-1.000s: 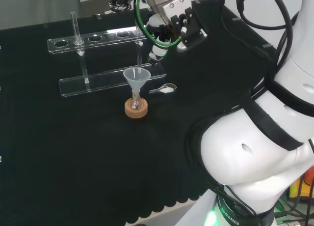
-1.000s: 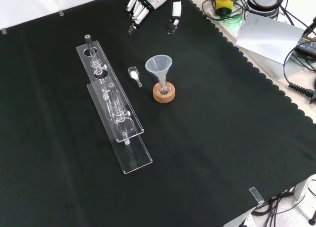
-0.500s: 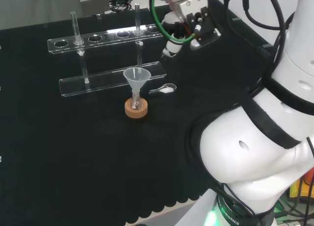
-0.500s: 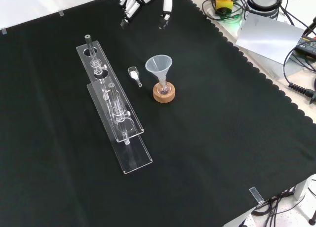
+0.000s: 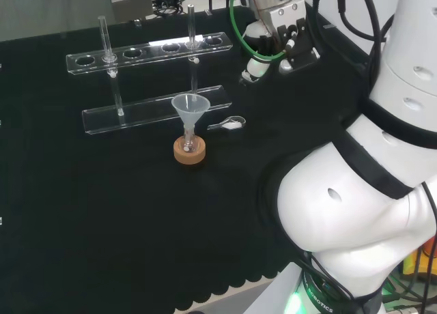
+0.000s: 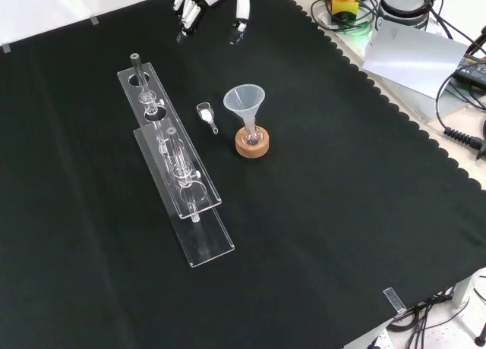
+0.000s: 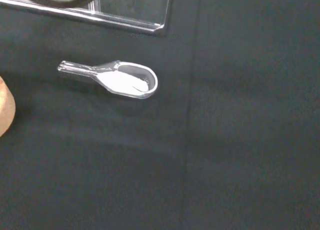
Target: Pick up the weighing funnel.
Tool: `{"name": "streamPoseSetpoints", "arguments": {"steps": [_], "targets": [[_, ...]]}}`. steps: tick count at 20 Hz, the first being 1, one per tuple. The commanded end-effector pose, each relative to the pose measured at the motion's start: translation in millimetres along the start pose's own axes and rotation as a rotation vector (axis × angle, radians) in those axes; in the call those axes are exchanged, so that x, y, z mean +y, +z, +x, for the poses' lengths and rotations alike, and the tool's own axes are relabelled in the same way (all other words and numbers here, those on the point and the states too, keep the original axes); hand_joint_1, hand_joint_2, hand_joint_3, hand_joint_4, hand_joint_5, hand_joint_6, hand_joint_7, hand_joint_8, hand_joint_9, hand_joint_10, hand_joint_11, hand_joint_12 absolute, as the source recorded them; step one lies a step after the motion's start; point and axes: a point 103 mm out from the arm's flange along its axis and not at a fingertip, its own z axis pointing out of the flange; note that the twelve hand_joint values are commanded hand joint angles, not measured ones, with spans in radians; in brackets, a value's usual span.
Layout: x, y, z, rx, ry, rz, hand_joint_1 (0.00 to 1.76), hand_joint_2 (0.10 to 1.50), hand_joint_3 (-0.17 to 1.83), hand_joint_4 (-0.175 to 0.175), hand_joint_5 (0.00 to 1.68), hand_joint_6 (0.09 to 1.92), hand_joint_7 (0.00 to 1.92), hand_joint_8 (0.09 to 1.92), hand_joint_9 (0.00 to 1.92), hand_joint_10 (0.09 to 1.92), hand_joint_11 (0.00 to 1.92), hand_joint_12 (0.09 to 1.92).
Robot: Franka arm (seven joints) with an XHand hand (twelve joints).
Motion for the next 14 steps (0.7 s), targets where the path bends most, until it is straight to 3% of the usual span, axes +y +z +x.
{"name": "streamPoseSetpoints", "arguments": {"steps": [1,10,14], "targets": [[22.7,28.1,-3.8,0.024,-0.031,0.003,0.76,0.71,0.52,-0.043,0.54,0.10,0.60,0.73,0.85,0.57,0.50,1.28],[58.6,66.6,5.5,0.043,-0.095,0.016,0.80,0.70,0.53,-0.042,0.60,0.15,0.64,0.72,0.89,0.54,0.53,1.26],[71.1,79.7,4.1,0.045,-0.098,0.022,0.81,0.69,0.55,-0.043,0.57,0.23,0.65,0.72,0.90,0.51,0.53,1.26]]}}
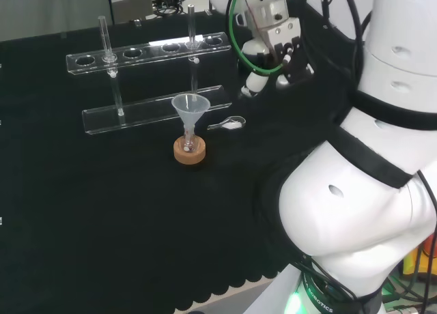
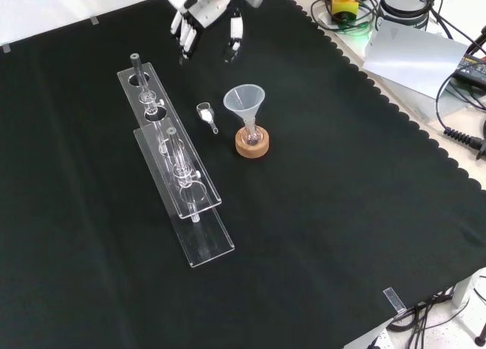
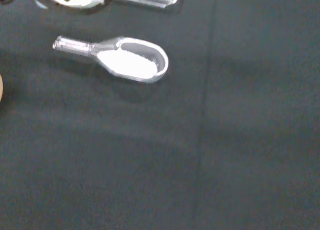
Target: Pick up the weighing funnel.
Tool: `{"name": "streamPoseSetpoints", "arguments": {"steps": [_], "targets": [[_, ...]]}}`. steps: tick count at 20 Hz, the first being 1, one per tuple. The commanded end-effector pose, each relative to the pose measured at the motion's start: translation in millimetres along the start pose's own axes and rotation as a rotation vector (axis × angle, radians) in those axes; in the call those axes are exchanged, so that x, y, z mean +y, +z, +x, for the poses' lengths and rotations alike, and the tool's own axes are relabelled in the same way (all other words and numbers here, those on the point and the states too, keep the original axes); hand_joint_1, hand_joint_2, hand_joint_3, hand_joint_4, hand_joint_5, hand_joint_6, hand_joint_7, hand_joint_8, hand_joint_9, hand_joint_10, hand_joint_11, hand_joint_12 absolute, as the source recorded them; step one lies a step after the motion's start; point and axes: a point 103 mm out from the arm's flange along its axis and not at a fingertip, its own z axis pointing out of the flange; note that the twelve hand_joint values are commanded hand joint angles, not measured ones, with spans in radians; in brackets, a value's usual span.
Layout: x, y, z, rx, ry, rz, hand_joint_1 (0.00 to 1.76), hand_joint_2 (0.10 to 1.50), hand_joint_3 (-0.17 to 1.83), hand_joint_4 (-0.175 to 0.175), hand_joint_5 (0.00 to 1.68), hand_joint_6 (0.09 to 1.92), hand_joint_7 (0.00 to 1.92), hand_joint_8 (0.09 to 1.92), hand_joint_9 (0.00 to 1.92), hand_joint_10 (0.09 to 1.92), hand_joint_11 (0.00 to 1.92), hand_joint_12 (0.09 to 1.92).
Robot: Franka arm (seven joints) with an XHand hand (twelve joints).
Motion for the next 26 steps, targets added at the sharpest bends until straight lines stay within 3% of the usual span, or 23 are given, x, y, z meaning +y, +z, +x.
{"name": "streamPoseSetpoints", "arguments": {"steps": [1,13,26], "targets": [[38.2,38.6,1.1,0.026,-0.035,0.002,0.81,0.69,0.56,-0.043,0.56,0.26,0.65,0.72,0.90,0.51,0.53,1.26],[57.6,65.8,9.1,0.030,-0.014,-0.007,0.81,0.67,0.58,-0.044,0.50,0.42,0.63,0.74,0.88,0.52,0.53,1.26],[74.2,86.4,22.3,0.047,-0.062,0.014,0.82,0.65,0.59,-0.045,0.48,0.50,0.62,0.74,0.87,0.53,0.51,1.26]]}}
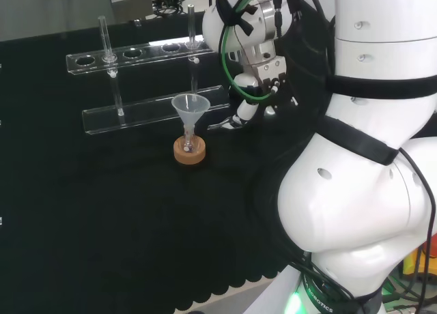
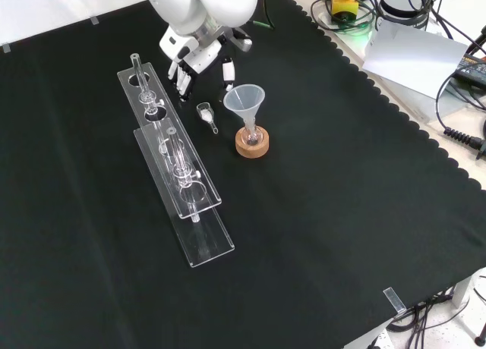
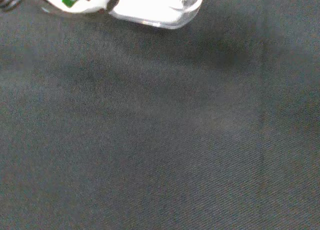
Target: Pick up the weighing funnel.
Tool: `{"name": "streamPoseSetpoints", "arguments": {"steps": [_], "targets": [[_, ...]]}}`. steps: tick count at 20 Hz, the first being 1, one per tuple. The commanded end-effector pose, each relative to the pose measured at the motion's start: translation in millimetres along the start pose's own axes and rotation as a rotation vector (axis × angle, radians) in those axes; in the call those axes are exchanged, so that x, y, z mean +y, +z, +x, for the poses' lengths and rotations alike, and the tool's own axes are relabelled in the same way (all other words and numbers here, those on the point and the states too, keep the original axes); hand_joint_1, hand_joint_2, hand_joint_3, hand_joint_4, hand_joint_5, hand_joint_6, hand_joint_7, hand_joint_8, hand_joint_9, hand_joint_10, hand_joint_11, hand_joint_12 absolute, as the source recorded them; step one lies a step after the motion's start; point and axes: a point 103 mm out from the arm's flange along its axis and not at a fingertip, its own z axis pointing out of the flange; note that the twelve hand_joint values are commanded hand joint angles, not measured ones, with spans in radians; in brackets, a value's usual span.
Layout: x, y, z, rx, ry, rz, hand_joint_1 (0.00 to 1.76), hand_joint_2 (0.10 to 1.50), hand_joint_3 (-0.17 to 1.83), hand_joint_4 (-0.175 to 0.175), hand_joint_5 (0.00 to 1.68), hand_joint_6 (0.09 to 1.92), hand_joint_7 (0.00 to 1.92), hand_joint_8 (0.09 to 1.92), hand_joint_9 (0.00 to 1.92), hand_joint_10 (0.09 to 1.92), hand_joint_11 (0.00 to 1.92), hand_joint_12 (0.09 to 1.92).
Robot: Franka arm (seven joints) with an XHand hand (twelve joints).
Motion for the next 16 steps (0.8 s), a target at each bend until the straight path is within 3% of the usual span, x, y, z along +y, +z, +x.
{"name": "streamPoseSetpoints", "arguments": {"steps": [1,3,16], "targets": [[6.2,5.7,8.9,-0.003,-0.024,-0.002,0.82,0.65,0.59,-0.045,0.48,0.50,0.62,0.75,0.87,0.53,0.51,1.26],[6.8,7.8,10.4,0.002,-0.001,0.000,0.82,0.65,0.60,-0.045,0.48,0.50,0.62,0.75,0.87,0.53,0.51,1.27],[6.2,14.7,9.1,-0.005,-0.007,-0.011,0.82,0.65,0.60,-0.046,0.47,0.52,0.61,0.75,0.86,0.54,0.51,1.27]]}}
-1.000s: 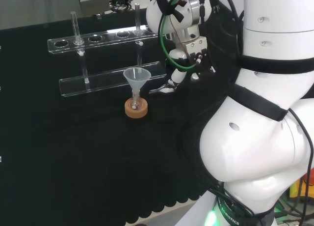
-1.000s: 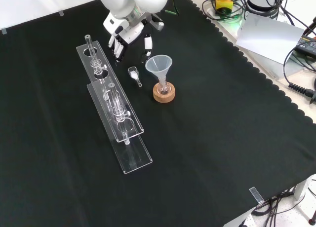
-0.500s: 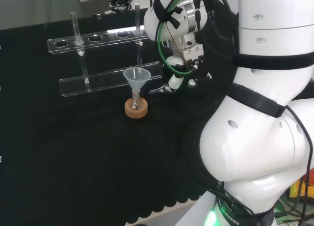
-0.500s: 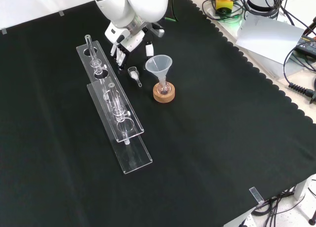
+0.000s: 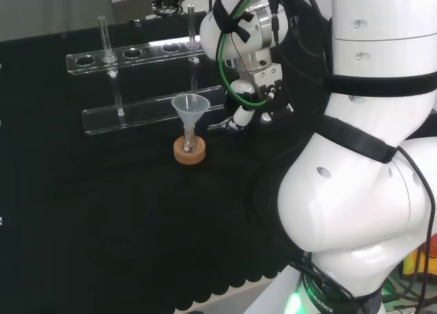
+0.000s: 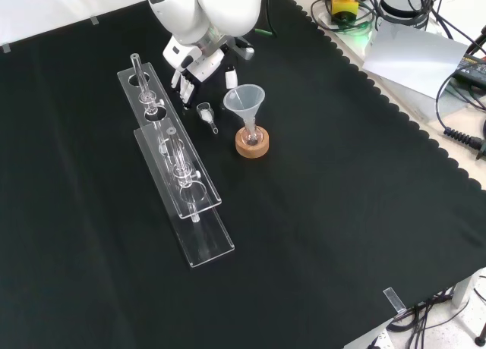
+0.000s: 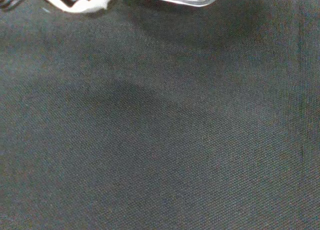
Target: Pick up the weighing funnel.
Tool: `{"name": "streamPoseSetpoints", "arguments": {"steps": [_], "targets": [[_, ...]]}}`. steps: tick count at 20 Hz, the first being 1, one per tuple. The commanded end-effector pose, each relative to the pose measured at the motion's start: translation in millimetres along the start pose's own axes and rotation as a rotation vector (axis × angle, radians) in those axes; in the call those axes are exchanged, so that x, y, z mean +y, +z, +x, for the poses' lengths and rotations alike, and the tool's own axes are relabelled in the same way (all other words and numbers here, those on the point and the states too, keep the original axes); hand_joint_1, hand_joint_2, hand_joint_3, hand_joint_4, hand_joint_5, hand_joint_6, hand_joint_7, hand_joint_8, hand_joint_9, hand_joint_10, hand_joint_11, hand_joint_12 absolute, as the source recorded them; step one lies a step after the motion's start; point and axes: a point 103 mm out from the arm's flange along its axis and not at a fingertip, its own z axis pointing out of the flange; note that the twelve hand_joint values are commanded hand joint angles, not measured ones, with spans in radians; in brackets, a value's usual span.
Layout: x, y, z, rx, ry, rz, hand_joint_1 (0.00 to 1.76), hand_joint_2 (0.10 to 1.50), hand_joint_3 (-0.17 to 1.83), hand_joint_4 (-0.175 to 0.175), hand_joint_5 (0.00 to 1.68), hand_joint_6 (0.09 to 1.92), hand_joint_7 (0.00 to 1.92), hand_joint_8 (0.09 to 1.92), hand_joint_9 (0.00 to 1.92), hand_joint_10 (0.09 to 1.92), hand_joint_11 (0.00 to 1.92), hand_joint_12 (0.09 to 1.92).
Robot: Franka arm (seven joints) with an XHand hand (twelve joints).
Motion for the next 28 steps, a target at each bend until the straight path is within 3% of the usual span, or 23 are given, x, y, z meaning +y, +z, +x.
{"name": "streamPoseSetpoints", "arguments": {"steps": [1,9,14,28], "targets": [[0.1,3.4,-0.9,-0.010,0.004,-0.001,0.82,0.65,0.60,-0.046,0.47,0.52,0.61,0.75,0.85,0.54,0.51,1.27],[6.4,14.4,-15.4,-0.017,0.015,-0.009,0.86,0.64,0.60,-0.042,0.53,0.58,0.60,0.76,0.85,0.54,0.50,1.27],[6.0,13.6,-9.3,-0.044,0.030,-0.025,0.87,0.64,0.60,-0.040,0.55,0.63,0.61,0.76,0.85,0.55,0.51,1.27],[11.1,15.1,-2.7,-0.057,0.019,-0.031,0.88,0.64,0.61,-0.037,0.57,0.73,0.63,0.76,0.86,0.56,0.51,1.27]]}}
